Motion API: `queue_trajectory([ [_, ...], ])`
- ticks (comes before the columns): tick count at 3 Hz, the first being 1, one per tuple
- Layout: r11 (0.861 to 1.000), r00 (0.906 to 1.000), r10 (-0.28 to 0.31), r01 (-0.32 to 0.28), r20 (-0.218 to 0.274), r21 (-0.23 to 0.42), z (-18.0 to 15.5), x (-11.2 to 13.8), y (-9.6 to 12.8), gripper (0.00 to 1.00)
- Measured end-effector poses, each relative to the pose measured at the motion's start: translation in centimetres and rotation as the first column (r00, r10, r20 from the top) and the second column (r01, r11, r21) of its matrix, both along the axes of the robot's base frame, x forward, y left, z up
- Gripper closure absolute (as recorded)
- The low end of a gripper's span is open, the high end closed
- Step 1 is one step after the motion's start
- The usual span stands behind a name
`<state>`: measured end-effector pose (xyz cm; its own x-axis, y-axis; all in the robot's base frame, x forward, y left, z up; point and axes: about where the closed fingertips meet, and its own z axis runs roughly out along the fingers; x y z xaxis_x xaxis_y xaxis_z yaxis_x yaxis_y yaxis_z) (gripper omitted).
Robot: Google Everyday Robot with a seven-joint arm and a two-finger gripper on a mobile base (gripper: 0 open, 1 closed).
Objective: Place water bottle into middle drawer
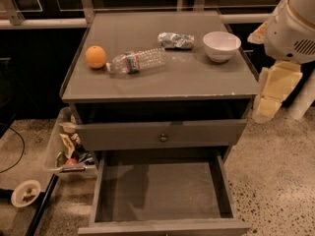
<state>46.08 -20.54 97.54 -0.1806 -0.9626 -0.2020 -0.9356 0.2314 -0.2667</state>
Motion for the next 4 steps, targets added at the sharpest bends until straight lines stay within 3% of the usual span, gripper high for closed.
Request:
queue_trajectory([
  [1, 0.997, 0.9968, 0.072, -0.073, 0.034, 0.016, 0.0, 3.0, 1.6, 0.00],
  [2, 0.987, 0.9863, 0.142, -0.147, 0.085, 0.063, -0.3, 5.9, 2.8, 0.00],
  [3, 0.967, 0.9690, 0.205, -0.222, 0.137, 0.121, -0.7, 8.7, 3.8, 0.00],
  [4, 0.946, 0.9558, 0.248, -0.274, 0.157, 0.172, -1.6, 11.1, 5.0, 0.00],
])
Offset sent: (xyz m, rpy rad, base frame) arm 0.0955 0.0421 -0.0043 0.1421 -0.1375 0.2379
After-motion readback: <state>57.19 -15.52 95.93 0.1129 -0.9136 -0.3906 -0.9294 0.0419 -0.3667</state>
